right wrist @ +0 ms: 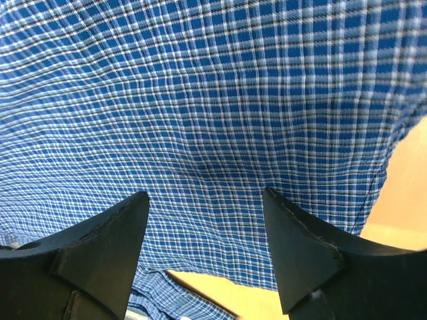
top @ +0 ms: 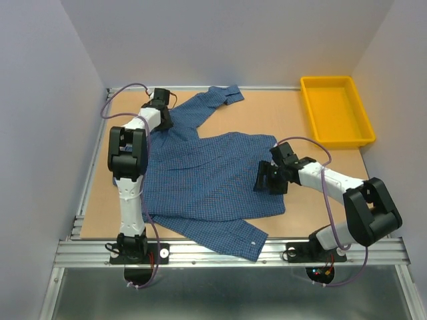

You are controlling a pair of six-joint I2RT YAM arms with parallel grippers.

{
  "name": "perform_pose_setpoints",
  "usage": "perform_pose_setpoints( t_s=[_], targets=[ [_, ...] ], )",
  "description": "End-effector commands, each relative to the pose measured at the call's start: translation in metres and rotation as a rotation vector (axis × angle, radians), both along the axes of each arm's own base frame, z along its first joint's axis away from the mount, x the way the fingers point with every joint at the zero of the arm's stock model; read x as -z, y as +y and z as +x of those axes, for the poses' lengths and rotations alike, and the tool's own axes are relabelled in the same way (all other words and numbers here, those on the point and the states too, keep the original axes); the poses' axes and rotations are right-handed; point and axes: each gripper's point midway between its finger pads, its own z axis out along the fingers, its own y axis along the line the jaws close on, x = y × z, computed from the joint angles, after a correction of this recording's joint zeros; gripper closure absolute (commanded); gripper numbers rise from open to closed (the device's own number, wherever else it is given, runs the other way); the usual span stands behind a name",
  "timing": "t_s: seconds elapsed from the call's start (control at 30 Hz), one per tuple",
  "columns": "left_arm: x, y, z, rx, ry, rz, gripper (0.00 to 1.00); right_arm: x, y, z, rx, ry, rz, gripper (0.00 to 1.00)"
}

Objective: Fold and stack the long sleeve shirts
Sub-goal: Flatten the shirt out

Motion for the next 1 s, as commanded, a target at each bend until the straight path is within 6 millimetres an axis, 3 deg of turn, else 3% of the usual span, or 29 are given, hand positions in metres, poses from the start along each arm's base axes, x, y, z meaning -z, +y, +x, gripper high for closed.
perform_pose_setpoints(
  t_s=[0.0,0.3,0.57,0.73,0.83,0.87,0.9,0.93,0.97],
  targets=[
    [0.015,0.034,0.003,-0.108,0.037,-0.010,0.60,0.019,-0.013,-0.018,0.048,0.068,-0.063,0.25],
    [0.019,0.102,0.018,-0.277,0.010,-0.111,0.60,0.034,-0.044,-0.029,0.174,0.155,-0.126,0.25],
    [0.001,0.113,0.038,-0.314,-0.057,-0.199,0.56,0.026,-0.054,-0.035,0.210,0.171,-0.139,0.25],
    [-0.004,0.133,0.042,-0.370,-0.077,-0.261,0.56,0.026,-0.055,-0.058,0.224,0.223,-0.120,0.24],
    [-0.010,0.128,0.039,-0.346,-0.084,-0.302,0.53,0.020,-0.053,-0.067,0.189,0.237,-0.096,0.24],
    [-0.025,0.126,0.039,-0.326,-0.107,-0.305,0.52,0.010,-0.049,-0.060,0.177,0.202,-0.078,0.23],
    [-0.026,0.117,0.035,-0.299,-0.099,-0.326,0.48,0.003,-0.051,-0.057,0.153,0.180,-0.083,0.23],
    [-0.046,0.113,0.034,-0.277,-0.131,-0.331,0.45,-0.014,-0.046,-0.040,0.140,0.115,-0.072,0.23],
    [-0.048,0.107,0.026,-0.261,-0.122,-0.331,0.36,-0.027,-0.045,-0.031,0.125,0.071,-0.065,0.23]
  ],
)
